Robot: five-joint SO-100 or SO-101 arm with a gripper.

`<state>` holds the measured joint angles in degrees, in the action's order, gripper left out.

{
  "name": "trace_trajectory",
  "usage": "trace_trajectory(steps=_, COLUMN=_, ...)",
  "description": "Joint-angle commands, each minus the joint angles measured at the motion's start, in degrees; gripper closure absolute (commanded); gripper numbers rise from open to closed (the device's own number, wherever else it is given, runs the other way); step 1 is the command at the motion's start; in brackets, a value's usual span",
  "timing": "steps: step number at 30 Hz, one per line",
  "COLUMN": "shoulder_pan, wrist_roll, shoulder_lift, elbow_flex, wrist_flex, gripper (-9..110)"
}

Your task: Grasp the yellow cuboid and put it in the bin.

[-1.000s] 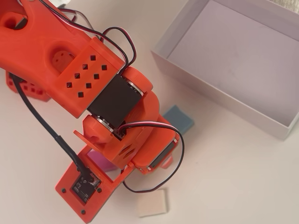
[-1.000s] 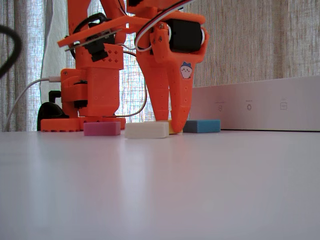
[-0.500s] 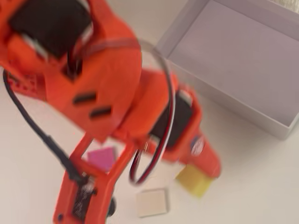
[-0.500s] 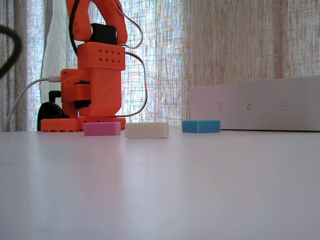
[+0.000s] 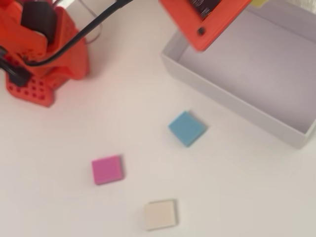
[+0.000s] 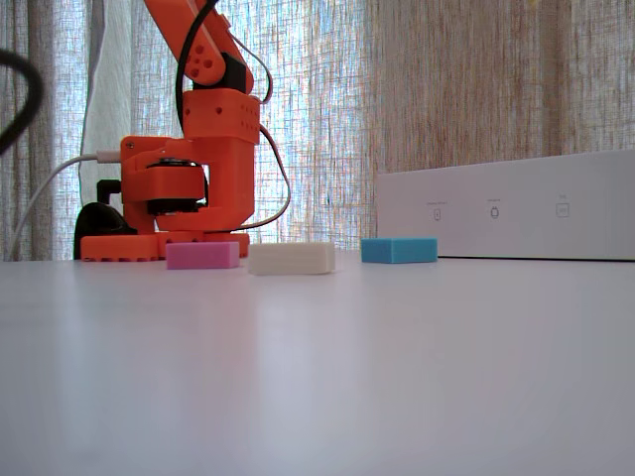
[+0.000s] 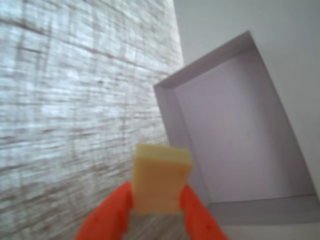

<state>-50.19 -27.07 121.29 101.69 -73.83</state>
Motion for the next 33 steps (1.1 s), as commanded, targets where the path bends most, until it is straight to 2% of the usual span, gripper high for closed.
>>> trace_trajectory(steps=1, shoulder_pan=-1.1, wrist_roll=-2.2, shoulder_lift=1.8, elbow_flex=8.0, wrist_flex=6.4, gripper=110)
trace_trajectory(steps=7, shoulder_pan=-0.8, wrist_roll=-3.0, shoulder_lift=2.4, elbow_flex=25.0, wrist_flex=15.0, gripper=110)
trace_trajectory(steps=14, shoulder_pan=0.0, wrist_roll=-3.1, shoulder_lift=3.1, elbow_flex=33.8, wrist_flex=22.5, gripper=106)
trace_trajectory(steps=16, shoulder_pan=0.5, wrist_roll=-3.1, shoulder_lift=3.1, elbow_flex=34.5, wrist_flex=23.0, gripper=98)
trace_trajectory(steps=20, shoulder_pan=2.1, wrist_roll=-3.0, shoulder_lift=4.0, elbow_flex=34.5, wrist_flex=24.5, gripper=66)
trace_trajectory(steps=22, shoulder_pan=2.4, wrist_roll=-2.9, shoulder_lift=4.8, elbow_flex=33.8, wrist_flex=25.1, gripper=55)
trace_trajectory(steps=24, shoulder_pan=2.8, wrist_roll=-3.0, shoulder_lift=5.4, elbow_flex=32.9, wrist_flex=26.7, gripper=50)
trace_trajectory(steps=27, shoulder_pan=3.8, wrist_roll=-3.0, shoulder_lift=6.1, elbow_flex=30.8, wrist_flex=28.2, gripper=45)
trace_trajectory(steps=30, shoulder_pan=3.8, wrist_roll=-3.1, shoulder_lift=6.6, elbow_flex=29.2, wrist_flex=27.7, gripper=46)
trace_trajectory(steps=31, shoulder_pan=4.6, wrist_roll=-3.0, shoulder_lift=7.6, elbow_flex=29.2, wrist_flex=29.6, gripper=52)
trace_trajectory(steps=33, shoulder_pan=7.5, wrist_roll=-2.7, shoulder_lift=11.5, elbow_flex=29.3, wrist_flex=31.6, gripper=54)
